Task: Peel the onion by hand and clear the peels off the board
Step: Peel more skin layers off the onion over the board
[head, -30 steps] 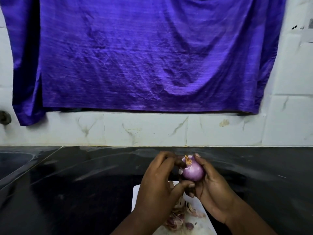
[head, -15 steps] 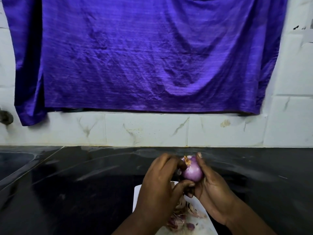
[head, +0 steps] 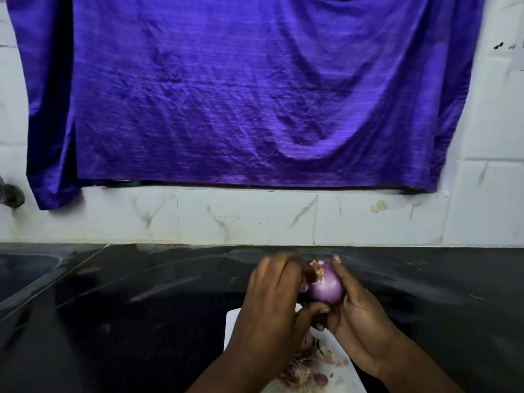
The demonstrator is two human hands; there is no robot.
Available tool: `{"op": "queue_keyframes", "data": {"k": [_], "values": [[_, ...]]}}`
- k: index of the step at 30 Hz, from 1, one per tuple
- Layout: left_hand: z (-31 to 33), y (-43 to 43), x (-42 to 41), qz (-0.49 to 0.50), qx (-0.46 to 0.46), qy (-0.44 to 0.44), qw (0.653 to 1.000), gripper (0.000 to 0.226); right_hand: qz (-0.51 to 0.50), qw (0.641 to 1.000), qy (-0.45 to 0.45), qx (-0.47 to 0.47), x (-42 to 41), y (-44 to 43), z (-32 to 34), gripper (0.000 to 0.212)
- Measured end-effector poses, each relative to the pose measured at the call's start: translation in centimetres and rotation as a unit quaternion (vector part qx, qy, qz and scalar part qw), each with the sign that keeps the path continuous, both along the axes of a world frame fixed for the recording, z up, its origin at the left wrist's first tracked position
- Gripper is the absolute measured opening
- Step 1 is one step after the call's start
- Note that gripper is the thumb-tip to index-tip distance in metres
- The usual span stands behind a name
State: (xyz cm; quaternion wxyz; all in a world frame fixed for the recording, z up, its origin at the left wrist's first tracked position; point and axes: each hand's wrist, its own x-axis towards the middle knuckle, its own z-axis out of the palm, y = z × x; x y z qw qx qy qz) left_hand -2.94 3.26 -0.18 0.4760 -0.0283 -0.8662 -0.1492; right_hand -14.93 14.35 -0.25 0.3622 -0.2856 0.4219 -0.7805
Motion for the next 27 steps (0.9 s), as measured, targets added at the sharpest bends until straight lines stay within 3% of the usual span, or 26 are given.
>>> {"op": "queue_keyframes", "data": {"k": [2,8,20,27], "values": [[-0.16,0.07,-0.14,0.021,0.006,0.042,0.999,0.044,0.009,1.000,-0.009,-0.008,-0.12,0.15,0.06,0.062],[-0.68,-0.04,-0.60,0.042,-0.020,0.098,0.994,0.033,0.056,0.997,-0.038,-0.035,-0.02,0.36,0.09,0.066],[-0.50,0.10,-0.57,0.019,-0.043,0.026,0.999,0.028,-0.019,1.000,0.020,0.008,0.34,0.10,0.32,0.048],[-0.22,0.09,-0.54,0.040,-0.090,-0.018,0.995,0.031,-0.030,0.999,0.020,0.041,0.36,0.05,0.40,0.054]]}}
